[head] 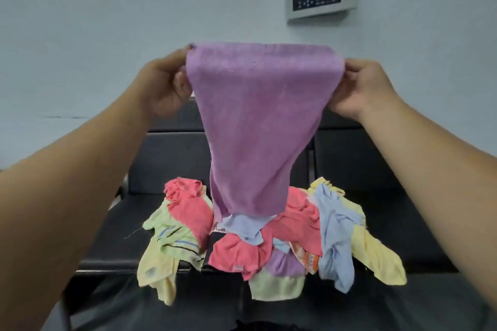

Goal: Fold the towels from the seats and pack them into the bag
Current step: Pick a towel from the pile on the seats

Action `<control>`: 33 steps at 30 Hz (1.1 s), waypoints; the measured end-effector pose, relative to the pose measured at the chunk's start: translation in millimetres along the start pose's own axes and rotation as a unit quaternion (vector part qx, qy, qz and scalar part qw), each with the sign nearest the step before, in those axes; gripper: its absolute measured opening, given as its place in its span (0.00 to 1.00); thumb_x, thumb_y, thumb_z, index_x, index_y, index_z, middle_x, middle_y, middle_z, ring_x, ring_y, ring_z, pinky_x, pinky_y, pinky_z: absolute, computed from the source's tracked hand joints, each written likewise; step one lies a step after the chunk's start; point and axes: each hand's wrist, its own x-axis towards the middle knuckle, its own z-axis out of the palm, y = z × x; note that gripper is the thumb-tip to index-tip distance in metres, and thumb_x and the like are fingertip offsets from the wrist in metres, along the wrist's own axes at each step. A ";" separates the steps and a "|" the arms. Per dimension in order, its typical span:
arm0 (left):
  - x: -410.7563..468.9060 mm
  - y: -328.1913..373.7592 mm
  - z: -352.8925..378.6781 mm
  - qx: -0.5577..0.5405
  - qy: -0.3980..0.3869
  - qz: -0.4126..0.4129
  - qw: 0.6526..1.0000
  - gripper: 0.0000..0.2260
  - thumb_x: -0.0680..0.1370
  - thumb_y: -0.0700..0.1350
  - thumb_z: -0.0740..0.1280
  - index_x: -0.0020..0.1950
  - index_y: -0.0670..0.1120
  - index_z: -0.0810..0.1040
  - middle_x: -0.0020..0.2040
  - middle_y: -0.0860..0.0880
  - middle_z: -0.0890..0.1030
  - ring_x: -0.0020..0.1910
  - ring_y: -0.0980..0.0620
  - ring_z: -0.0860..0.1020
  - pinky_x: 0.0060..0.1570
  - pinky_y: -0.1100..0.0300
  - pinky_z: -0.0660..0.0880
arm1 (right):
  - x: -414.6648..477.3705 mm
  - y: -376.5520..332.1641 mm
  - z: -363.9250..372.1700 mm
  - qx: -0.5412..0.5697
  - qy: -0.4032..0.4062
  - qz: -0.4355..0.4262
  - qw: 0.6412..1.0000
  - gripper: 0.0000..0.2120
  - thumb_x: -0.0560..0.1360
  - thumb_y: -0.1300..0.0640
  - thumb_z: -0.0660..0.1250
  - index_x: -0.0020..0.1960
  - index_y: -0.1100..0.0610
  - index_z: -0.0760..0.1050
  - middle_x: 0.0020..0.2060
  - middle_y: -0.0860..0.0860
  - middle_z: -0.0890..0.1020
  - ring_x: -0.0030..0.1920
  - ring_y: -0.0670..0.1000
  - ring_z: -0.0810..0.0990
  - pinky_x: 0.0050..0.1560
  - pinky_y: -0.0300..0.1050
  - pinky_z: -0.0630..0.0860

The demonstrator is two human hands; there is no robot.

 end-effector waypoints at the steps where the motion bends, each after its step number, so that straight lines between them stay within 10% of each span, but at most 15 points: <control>1: -1.4 5.0 -0.1 0.043 -0.021 -0.016 0.999 0.08 0.78 0.43 0.65 0.43 0.47 0.84 0.33 0.54 0.77 0.29 0.60 0.74 0.28 0.71 0.71 | -0.7 -6.6 -1.2 -0.032 0.017 0.041 0.999 0.05 0.71 0.65 0.66 0.38 0.58 0.74 0.31 0.49 0.70 0.32 0.47 0.70 0.41 0.35 0.69; 3: -0.4 5.6 -6.6 0.237 -0.007 -0.054 0.970 0.06 0.75 0.44 0.68 0.39 0.47 0.81 0.28 0.53 0.73 0.25 0.59 0.68 0.25 0.68 0.62 | -0.3 -10.5 -8.9 -0.150 0.079 0.086 0.982 0.08 0.76 0.65 0.62 0.38 0.58 0.72 0.27 0.48 0.70 0.24 0.45 0.68 0.30 0.33 0.68; 5: 2.4 -1.4 -13.5 0.530 0.085 -0.069 0.841 0.09 0.78 0.44 0.70 0.38 0.43 0.79 0.26 0.50 0.74 0.23 0.55 0.70 0.24 0.65 0.65 | -1.6 -6.5 -14.4 -0.282 0.155 0.041 0.946 0.06 0.78 0.66 0.62 0.44 0.61 0.75 0.29 0.52 0.75 0.22 0.46 0.74 0.26 0.36 0.74; 8: 5.4 -7.7 -13.2 0.647 0.163 -0.014 0.744 0.10 0.79 0.46 0.69 0.42 0.43 0.81 0.31 0.46 0.79 0.30 0.51 0.75 0.38 0.60 0.73 | -2.8 -3.1 -14.9 -0.353 0.168 -0.066 0.918 0.03 0.78 0.66 0.68 0.47 0.60 0.76 0.34 0.54 0.80 0.28 0.49 0.79 0.33 0.41 0.80; 10: 3.5 -5.0 1.2 0.618 0.144 0.016 0.773 0.10 0.80 0.45 0.69 0.40 0.44 0.81 0.32 0.48 0.79 0.31 0.53 0.76 0.38 0.60 0.73 | -5.6 -7.0 -7.3 -0.335 0.111 -0.082 0.932 0.06 0.78 0.65 0.69 0.44 0.58 0.75 0.34 0.53 0.79 0.27 0.48 0.77 0.32 0.40 0.77; 14: -3.5 18.2 27.1 0.229 -0.023 0.006 0.973 0.15 0.82 0.40 0.62 0.35 0.47 0.76 0.30 0.51 0.71 0.29 0.57 0.70 0.33 0.67 0.70 | -21.0 -25.3 13.1 -0.139 -0.038 -0.018 0.989 0.05 0.78 0.62 0.68 0.43 0.58 0.76 0.31 0.49 0.71 0.26 0.44 0.66 0.28 0.34 0.65; 18: -2.4 30.8 33.3 0.171 -0.035 -0.021 0.984 0.09 0.78 0.42 0.65 0.39 0.45 0.78 0.33 0.50 0.76 0.32 0.54 0.74 0.33 0.64 0.75 | -19.2 -37.3 12.3 -0.111 -0.072 -0.015 0.991 0.03 0.75 0.59 0.72 0.45 0.58 0.81 0.29 0.46 0.73 0.27 0.42 0.66 0.32 0.33 0.65; 20: 3.5 23.4 28.9 0.404 0.037 -0.028 0.913 0.09 0.80 0.41 0.66 0.40 0.43 0.79 0.31 0.50 0.74 0.30 0.54 0.72 0.28 0.66 0.71 | -8.4 -28.2 6.4 -0.267 -0.015 -0.013 0.964 0.03 0.77 0.61 0.72 0.49 0.59 0.79 0.34 0.49 0.78 0.27 0.43 0.69 0.31 0.33 0.69; 22: 7.8 13.4 18.7 0.638 0.096 -0.045 0.763 0.06 0.79 0.44 0.70 0.43 0.44 0.81 0.36 0.49 0.77 0.36 0.52 0.74 0.37 0.62 0.72 | -2.3 -13.1 -1.0 -0.399 0.054 -0.036 0.915 0.05 0.75 0.63 0.74 0.46 0.60 0.77 0.35 0.53 0.80 0.25 0.45 0.72 0.28 0.37 0.72; 25: 6.9 -4.5 3.7 0.771 0.105 -0.091 0.621 0.07 0.78 0.43 0.69 0.40 0.44 0.81 0.37 0.48 0.81 0.40 0.48 0.79 0.43 0.57 0.72 | -1.6 9.9 -13.6 -0.455 0.101 -0.054 0.883 0.09 0.74 0.66 0.76 0.45 0.61 0.75 0.35 0.56 0.80 0.24 0.46 0.77 0.29 0.40 0.77; 30: -7.1 -30.9 -2.6 0.491 0.084 -0.178 0.849 0.07 0.80 0.34 0.64 0.51 0.42 0.81 0.37 0.45 0.80 0.27 0.54 0.77 0.30 0.65 0.76 | -8.2 38.3 -24.1 -0.447 0.120 -0.017 0.887 0.07 0.78 0.67 0.69 0.56 0.64 0.76 0.48 0.61 0.82 0.38 0.52 0.84 0.43 0.43 0.84; 33: -12.9 -41.1 8.7 0.349 0.015 -0.197 0.916 0.08 0.81 0.35 0.62 0.49 0.40 0.80 0.42 0.41 0.82 0.33 0.52 0.83 0.34 0.67 0.78 | -14.4 52.8 -25.8 -0.475 0.104 -0.032 0.873 0.10 0.79 0.67 0.68 0.60 0.62 0.76 0.49 0.61 0.82 0.40 0.53 0.85 0.44 0.44 0.85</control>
